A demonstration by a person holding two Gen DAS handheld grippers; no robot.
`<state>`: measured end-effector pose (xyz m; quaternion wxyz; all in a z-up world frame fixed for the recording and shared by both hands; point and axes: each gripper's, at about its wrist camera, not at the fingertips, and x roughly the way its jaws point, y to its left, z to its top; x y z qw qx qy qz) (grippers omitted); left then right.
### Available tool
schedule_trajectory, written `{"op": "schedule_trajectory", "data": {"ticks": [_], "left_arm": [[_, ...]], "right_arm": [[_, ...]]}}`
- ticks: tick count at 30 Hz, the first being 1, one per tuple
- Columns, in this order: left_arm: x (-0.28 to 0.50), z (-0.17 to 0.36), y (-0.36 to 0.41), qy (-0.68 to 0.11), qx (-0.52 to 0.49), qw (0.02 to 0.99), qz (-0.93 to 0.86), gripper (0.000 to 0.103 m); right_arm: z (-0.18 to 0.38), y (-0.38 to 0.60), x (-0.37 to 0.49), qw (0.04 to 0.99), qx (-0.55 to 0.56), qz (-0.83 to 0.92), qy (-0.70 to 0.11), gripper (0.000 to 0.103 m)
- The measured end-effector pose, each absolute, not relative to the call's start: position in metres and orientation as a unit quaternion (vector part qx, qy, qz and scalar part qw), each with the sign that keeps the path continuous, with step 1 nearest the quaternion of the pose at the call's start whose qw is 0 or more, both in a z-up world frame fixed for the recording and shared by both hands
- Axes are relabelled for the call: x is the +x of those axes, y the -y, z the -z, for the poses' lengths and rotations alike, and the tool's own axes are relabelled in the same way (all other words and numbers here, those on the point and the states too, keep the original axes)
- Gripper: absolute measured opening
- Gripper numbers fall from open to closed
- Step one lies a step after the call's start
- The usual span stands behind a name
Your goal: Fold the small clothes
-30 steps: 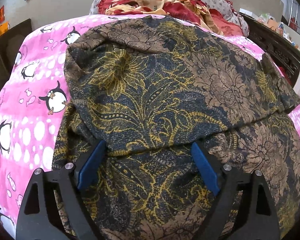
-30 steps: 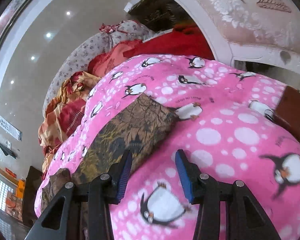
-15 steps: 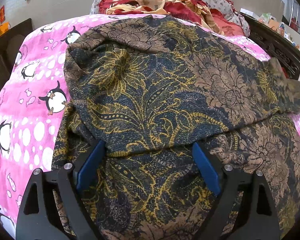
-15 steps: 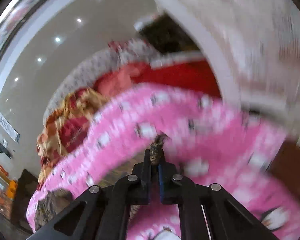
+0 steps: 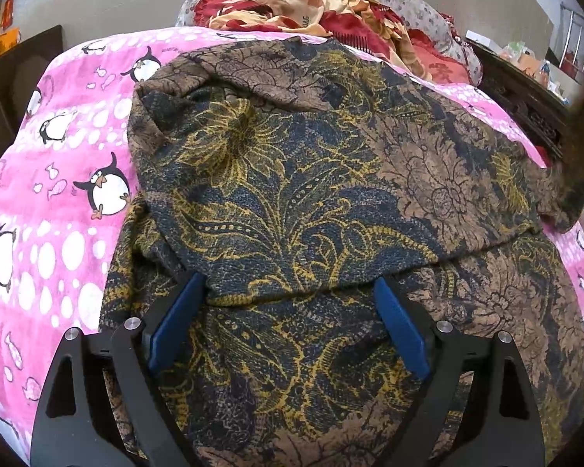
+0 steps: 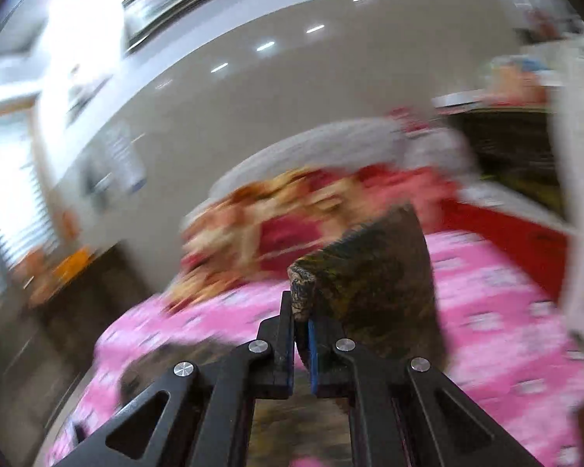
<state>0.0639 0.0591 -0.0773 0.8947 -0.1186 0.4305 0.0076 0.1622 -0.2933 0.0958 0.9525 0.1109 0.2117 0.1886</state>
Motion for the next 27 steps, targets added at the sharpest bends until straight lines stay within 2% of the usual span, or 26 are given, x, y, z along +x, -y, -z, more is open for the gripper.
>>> {"op": "schedule_trajectory", "data": {"ticks": [7, 13, 14, 15, 17, 18, 23, 27], "left_arm": [[0.062, 0.076, -0.062, -0.428, -0.127, 0.895, -0.003, 0.089], [0.061, 0.076, -0.064, -0.427, -0.130, 0.895, -0.001, 0.089], [0.061, 0.076, -0.064, -0.427, -0.129, 0.895, -0.001, 0.089], [0.061, 0.076, -0.064, -0.427, -0.129, 0.895, -0.001, 0.089], [0.061, 0.075, -0.062, -0.429, -0.122, 0.895, -0.004, 0.089], [0.060, 0.073, -0.060, -0.430, -0.116, 0.895, -0.006, 0.089], [0.063, 0.024, -0.042, -0.358, -0.137, 0.920, 0.083, 0.089], [0.108, 0.038, -0.038, -0.390, -0.206, 0.882, 0.167, 0.089]], "right_arm": [[0.000, 0.114, 0.193, 0.904, 0.056, -0.287, -0.311, 0.005], [0.094, 0.056, 0.189, 0.871, -0.033, -0.255, -0.420, 0.006], [0.098, 0.060, 0.184, 0.869, -0.035, -0.254, -0.424, 0.013], [0.098, 0.064, 0.177, 0.869, -0.036, -0.253, -0.424, 0.031], [0.091, 0.080, 0.156, 0.878, -0.043, -0.241, -0.410, 0.054], [0.088, 0.086, 0.147, 0.881, -0.051, -0.234, -0.408, 0.058], [0.111, 0.138, 0.114, 0.880, -0.112, -0.158, -0.434, 0.058], [0.118, 0.160, 0.102, 0.894, -0.056, -0.160, -0.414, 0.062]]}}
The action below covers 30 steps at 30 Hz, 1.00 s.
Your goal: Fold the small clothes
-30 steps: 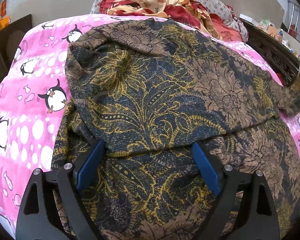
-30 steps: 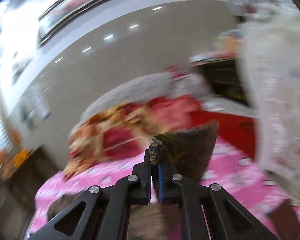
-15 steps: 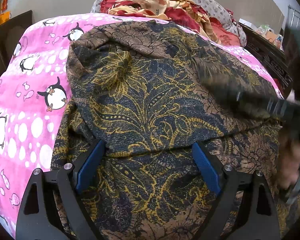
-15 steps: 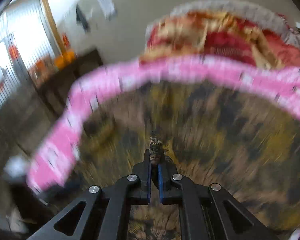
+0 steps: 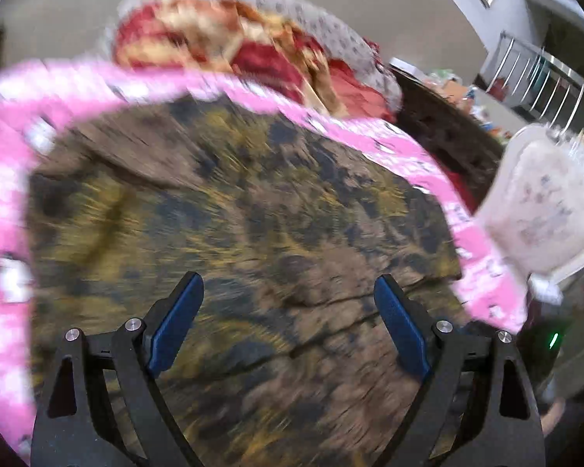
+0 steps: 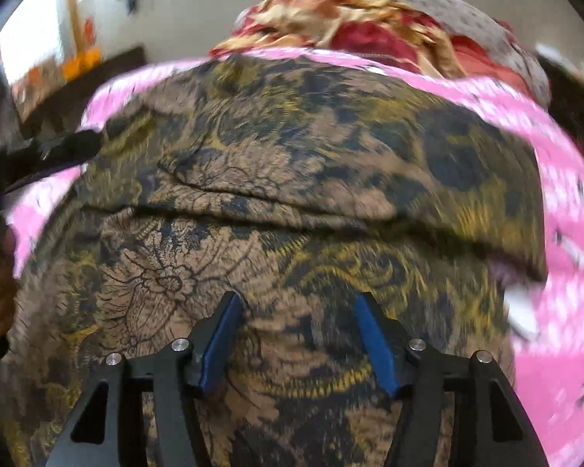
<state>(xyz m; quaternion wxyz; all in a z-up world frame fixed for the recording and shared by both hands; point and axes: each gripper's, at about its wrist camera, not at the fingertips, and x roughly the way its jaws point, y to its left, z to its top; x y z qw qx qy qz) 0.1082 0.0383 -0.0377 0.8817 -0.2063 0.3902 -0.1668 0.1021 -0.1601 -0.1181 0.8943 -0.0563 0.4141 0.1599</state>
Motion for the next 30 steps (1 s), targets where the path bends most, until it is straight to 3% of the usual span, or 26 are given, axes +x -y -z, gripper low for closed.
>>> {"op": "schedule_trajectory", "data": {"ticks": [5, 11, 20, 30], "left_arm": [[0.139, 0.065, -0.049, -0.414, -0.294, 0.842, 0.185, 0.089], [0.141, 0.042, -0.041, -0.384, -0.282, 0.854, 0.210, 0.089], [0.163, 0.066, -0.037, -0.417, -0.276, 0.844, 0.190, 0.089], [0.177, 0.067, -0.022, -0.433, -0.318, 0.788, 0.301, 0.085]], "right_arm": [[0.122, 0.158, 0.105, 0.898, -0.059, -0.147, -0.411, 0.067], [0.122, 0.161, 0.110, 0.899, -0.046, -0.149, -0.410, 0.068], [0.123, 0.162, 0.111, 0.898, -0.040, -0.151, -0.410, 0.068], [0.123, 0.162, 0.111, 0.898, -0.039, -0.152, -0.410, 0.068]]}}
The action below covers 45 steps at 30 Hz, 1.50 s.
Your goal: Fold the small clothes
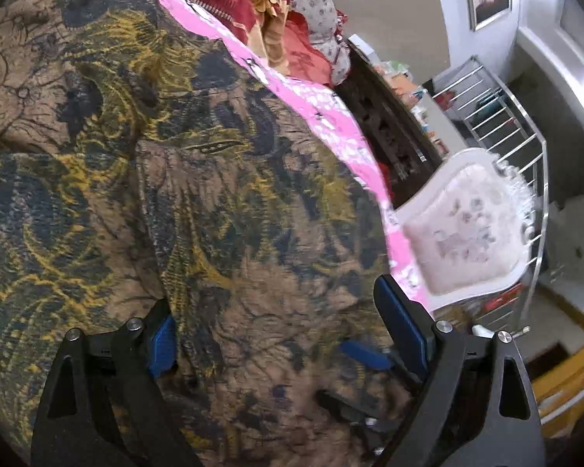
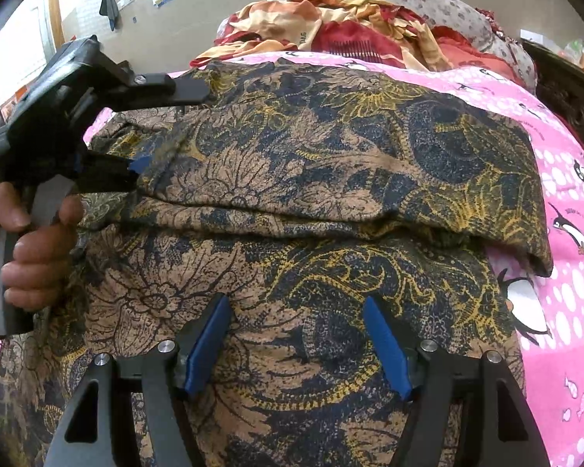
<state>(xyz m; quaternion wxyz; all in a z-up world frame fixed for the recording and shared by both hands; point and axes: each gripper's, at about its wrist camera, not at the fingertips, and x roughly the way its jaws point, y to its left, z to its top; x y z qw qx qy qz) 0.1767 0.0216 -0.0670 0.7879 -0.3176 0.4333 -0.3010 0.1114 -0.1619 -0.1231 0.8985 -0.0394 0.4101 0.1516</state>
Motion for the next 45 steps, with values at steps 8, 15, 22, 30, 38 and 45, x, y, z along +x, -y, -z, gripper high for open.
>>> {"op": "schedule_trajectory", "data": {"ticks": [8, 15, 22, 30, 38, 45], "left_arm": [[0.192, 0.068, -0.037, -0.425, -0.352, 0.799, 0.238, 0.044], [0.169, 0.044, -0.031, -0.414, -0.313, 0.831, 0.199, 0.003], [0.120, -0.013, -0.074, -0.366, -0.283, 0.862, 0.208, 0.003], [0.106, 0.025, -0.155, -0.415, -0.275, 0.859, 0.121, 0.003], [0.109, 0.076, -0.166, -0.473, -0.284, 0.832, 0.059, 0.008], [0.071, 0.017, -0.155, -0.366, -0.212, 0.906, -0.007, 0.051]], "right_arm": [[0.123, 0.162, 0.112, 0.898, -0.039, -0.152, -0.410, 0.068], [0.123, 0.161, 0.112, 0.898, -0.040, -0.151, -0.411, 0.068], [0.124, 0.160, 0.112, 0.899, -0.045, -0.147, -0.410, 0.068], [0.124, 0.160, 0.112, 0.899, -0.042, -0.147, -0.410, 0.068], [0.125, 0.161, 0.113, 0.896, -0.037, -0.150, -0.415, 0.070], [0.105, 0.183, 0.094, 0.893, 0.016, -0.181, -0.412, 0.070]]}}
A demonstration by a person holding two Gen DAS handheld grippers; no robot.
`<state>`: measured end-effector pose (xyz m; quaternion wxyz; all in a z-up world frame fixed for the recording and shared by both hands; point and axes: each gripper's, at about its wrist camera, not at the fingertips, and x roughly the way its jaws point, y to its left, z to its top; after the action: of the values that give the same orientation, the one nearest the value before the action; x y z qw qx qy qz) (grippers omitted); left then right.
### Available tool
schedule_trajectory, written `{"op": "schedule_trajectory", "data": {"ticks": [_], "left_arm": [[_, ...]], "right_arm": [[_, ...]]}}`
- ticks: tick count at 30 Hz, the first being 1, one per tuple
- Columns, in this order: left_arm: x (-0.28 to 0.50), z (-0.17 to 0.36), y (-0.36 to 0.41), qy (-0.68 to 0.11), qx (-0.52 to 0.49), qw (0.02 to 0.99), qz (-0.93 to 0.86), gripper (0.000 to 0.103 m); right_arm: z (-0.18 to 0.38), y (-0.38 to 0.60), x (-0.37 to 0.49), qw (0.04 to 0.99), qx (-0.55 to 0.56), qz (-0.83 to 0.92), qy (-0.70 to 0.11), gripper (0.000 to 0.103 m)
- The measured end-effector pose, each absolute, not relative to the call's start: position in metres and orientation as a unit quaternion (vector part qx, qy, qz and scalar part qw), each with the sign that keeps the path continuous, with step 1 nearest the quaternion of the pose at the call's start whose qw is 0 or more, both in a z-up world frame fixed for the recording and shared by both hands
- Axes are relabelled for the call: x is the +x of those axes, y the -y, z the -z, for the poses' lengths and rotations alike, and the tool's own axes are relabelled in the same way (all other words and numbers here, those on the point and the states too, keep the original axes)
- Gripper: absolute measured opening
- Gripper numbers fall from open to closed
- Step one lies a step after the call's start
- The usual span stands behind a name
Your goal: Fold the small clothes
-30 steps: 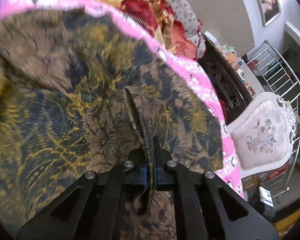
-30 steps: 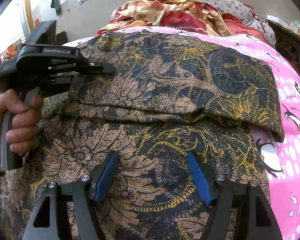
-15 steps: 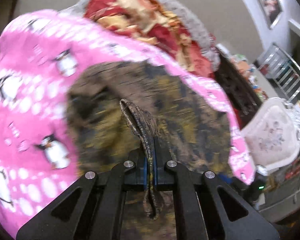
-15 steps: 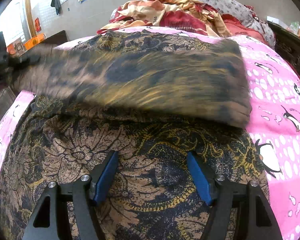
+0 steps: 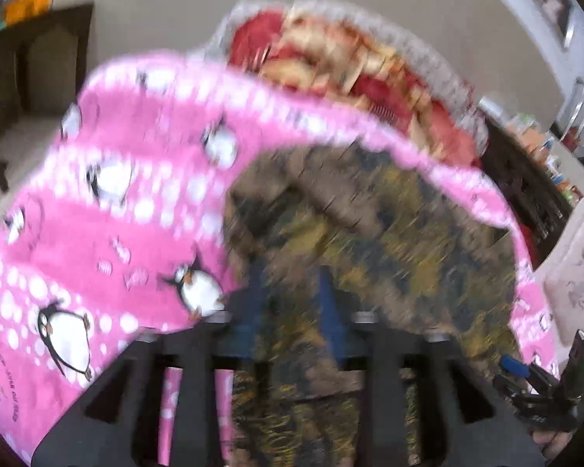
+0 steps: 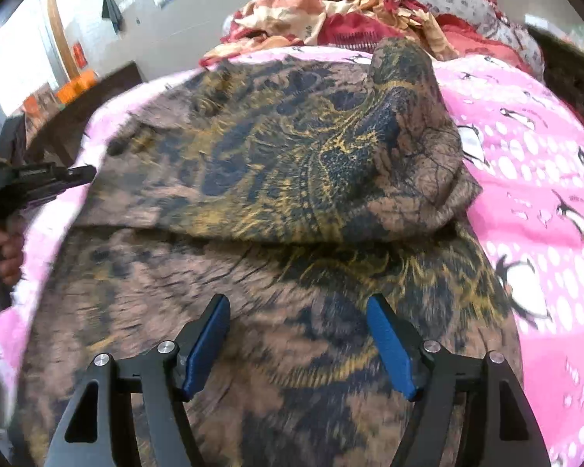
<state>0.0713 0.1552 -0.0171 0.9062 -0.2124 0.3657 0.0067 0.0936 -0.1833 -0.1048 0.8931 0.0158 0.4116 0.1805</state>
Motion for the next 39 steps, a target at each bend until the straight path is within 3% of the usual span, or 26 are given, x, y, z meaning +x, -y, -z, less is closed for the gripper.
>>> {"op": "schedule_trajectory", "data": {"ticks": [4, 5, 6, 7, 8, 9, 11, 15, 17, 18, 21, 25, 28, 31, 34, 37, 38, 39], "left_arm": [[0.095, 0.021, -0.121, -0.377, -0.188, 0.906, 0.037, 0.054], [0.106, 0.030, -0.114, -0.392, -0.180, 0.901, 0.036, 0.054], [0.114, 0.042, -0.110, -0.408, -0.165, 0.898, 0.016, 0.054], [0.122, 0.056, -0.107, -0.427, -0.149, 0.892, -0.011, 0.054], [0.126, 0.067, -0.107, -0.442, -0.139, 0.886, -0.029, 0.046], [0.124, 0.077, -0.109, -0.445, -0.130, 0.885, -0.043, 0.033], [0.112, 0.081, -0.108, -0.423, -0.110, 0.898, -0.055, 0.030], [0.101, 0.081, -0.108, -0.412, -0.108, 0.902, -0.075, 0.028], [0.101, 0.082, -0.105, -0.413, -0.100, 0.902, -0.080, 0.028], [0.101, 0.083, -0.102, -0.414, -0.094, 0.902, -0.082, 0.028], [0.102, 0.083, -0.100, -0.415, -0.089, 0.902, -0.085, 0.028], [0.102, 0.082, -0.105, -0.413, -0.104, 0.901, -0.079, 0.028], [0.105, 0.083, -0.106, -0.413, -0.111, 0.901, -0.078, 0.028], [0.104, 0.082, -0.105, -0.414, -0.108, 0.901, -0.080, 0.028], [0.104, 0.082, -0.105, -0.414, -0.106, 0.901, -0.080, 0.028], [0.104, 0.082, -0.105, -0.414, -0.105, 0.900, -0.081, 0.028], [0.104, 0.082, -0.106, -0.414, -0.106, 0.901, -0.081, 0.028], [0.104, 0.082, -0.106, -0.414, -0.108, 0.901, -0.080, 0.028]], "right_arm": [[0.076, 0.216, 0.092, 0.923, 0.070, -0.131, -0.354, 0.069], [0.069, 0.224, 0.097, 0.929, 0.075, -0.107, -0.345, 0.061], [0.063, 0.231, 0.105, 0.930, 0.082, -0.091, -0.346, 0.044], [0.061, 0.236, 0.113, 0.927, 0.089, -0.086, -0.353, 0.038], [0.058, 0.238, 0.121, 0.925, 0.092, -0.081, -0.360, 0.029], [0.055, 0.236, 0.129, 0.924, 0.082, -0.075, -0.366, 0.022], [0.049, 0.227, 0.143, 0.925, 0.043, -0.071, -0.370, 0.018], [0.052, 0.212, 0.165, 0.915, 0.009, -0.143, -0.376, 0.017], [0.080, 0.216, 0.189, 0.899, -0.032, -0.117, -0.421, 0.017], [0.099, 0.226, 0.201, 0.887, -0.041, -0.086, -0.452, 0.011], [0.099, 0.259, 0.207, 0.885, 0.044, -0.103, -0.452, 0.006], [0.064, 0.252, 0.195, 0.907, 0.010, -0.077, -0.414, 0.007], [0.042, 0.252, 0.189, 0.918, 0.055, -0.113, -0.376, 0.007], [0.044, 0.232, 0.210, 0.902, 0.040, -0.181, -0.390, 0.007], [0.066, 0.242, 0.257, 0.892, 0.016, -0.114, -0.438, 0.006], [0.074, 0.286, 0.283, 0.893, 0.065, -0.047, -0.444, 0.010], [0.075, 0.294, 0.285, 0.888, 0.081, -0.046, -0.451, 0.003], [0.074, 0.299, 0.284, 0.886, 0.085, -0.053, -0.453, 0.003]]}}
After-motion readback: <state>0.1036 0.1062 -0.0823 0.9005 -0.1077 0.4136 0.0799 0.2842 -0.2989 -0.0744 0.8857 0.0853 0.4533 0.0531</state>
